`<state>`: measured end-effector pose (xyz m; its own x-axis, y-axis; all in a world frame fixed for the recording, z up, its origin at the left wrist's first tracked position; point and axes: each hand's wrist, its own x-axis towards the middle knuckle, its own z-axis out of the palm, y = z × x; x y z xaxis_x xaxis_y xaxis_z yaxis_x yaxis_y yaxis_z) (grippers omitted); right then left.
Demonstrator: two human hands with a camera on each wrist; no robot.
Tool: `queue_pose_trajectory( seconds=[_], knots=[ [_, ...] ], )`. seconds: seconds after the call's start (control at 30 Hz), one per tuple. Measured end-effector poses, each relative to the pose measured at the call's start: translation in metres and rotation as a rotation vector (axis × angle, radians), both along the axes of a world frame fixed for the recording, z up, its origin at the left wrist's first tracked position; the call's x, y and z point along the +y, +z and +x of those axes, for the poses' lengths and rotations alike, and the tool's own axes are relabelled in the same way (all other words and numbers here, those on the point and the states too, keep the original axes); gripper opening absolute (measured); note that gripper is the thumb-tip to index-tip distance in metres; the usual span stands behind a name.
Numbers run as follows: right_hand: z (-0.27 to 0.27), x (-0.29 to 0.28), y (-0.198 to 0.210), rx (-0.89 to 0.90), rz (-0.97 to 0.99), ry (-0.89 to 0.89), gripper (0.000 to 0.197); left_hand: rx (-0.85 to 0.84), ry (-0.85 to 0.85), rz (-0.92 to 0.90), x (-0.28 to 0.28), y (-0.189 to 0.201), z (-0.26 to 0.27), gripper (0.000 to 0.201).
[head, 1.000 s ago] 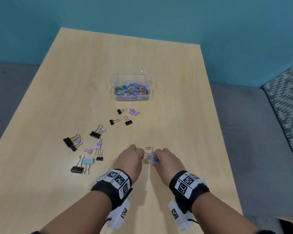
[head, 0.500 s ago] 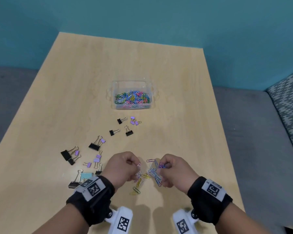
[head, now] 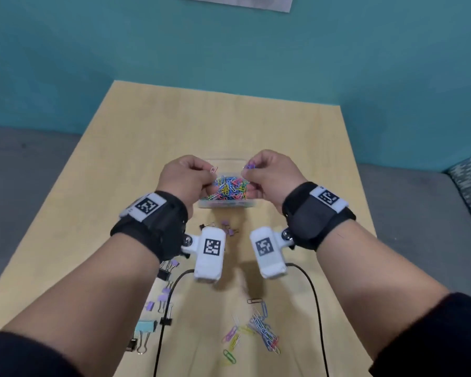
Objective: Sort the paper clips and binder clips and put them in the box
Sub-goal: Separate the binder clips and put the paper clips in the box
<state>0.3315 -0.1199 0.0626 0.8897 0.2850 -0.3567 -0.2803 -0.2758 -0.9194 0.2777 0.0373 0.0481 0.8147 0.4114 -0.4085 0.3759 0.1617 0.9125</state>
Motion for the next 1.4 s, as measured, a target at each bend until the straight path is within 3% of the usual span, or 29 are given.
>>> queue_pose_trajectory(
  seconds=[0.1, 0.2, 0.33, 0.47, 0.67, 0.77, 0.83, 0.93, 1.07, 1.13, 1.23, 1.4],
  knots=[
    [0.015, 0.015, -0.005, -0.002, -0.152, 0.059, 0.015, 0.04, -0.042, 0.115, 0.006, -0.009, 0.016, 0.017],
    [0.016, 0.004, -0.017, -0.068, -0.459, 0.169, 0.048, 0.11, -0.063, 0.237, 0.016, -0.022, 0.008, 0.021],
    [-0.022, -0.035, -0.033, -0.235, -0.666, 0.305, 0.043, 0.069, -0.074, 0.339, 0.007, -0.024, -0.037, 0.014],
    [-0.092, -0.074, -0.063, -0.257, -0.749, 0.534, 0.041, 0.058, -0.455, 0.601, -0.027, -0.036, -0.112, 0.023],
    [-0.192, -0.107, -0.106, -0.443, -0.895, 0.919, 0.06, 0.004, -1.066, 0.951, -0.077, -0.092, -0.21, 0.06],
    [-0.222, -0.119, -0.11, -0.52, -0.989, 0.951, 0.06, 0.003, -1.25, 1.131, -0.086, -0.105, -0.23, 0.063],
    [-0.234, -0.126, -0.11, -0.568, -0.967, 0.967, 0.057, -0.058, -1.267, 1.165, -0.085, -0.105, -0.237, 0.058],
    [-0.241, -0.141, -0.106, -0.605, -0.854, 0.888, 0.049, -0.123, -1.145, 1.145, -0.077, -0.099, -0.247, 0.053],
    [-0.256, -0.155, -0.099, -0.344, -0.79, 0.517, 0.057, 0.071, -0.946, 1.006, -0.069, -0.096, -0.256, 0.068],
    [-0.264, -0.15, -0.1, -0.242, -0.796, 0.459, 0.064, 0.109, -0.929, 0.999, -0.075, -0.097, -0.255, 0.074],
    [-0.269, -0.13, -0.107, -0.235, -0.793, 0.464, 0.068, 0.112, -0.919, 1.022, -0.087, -0.099, -0.247, 0.072],
    [-0.25, -0.101, -0.112, -0.265, -0.78, 0.357, 0.045, 0.097, -0.909, 1.029, -0.099, -0.104, -0.223, 0.059]
  ],
)
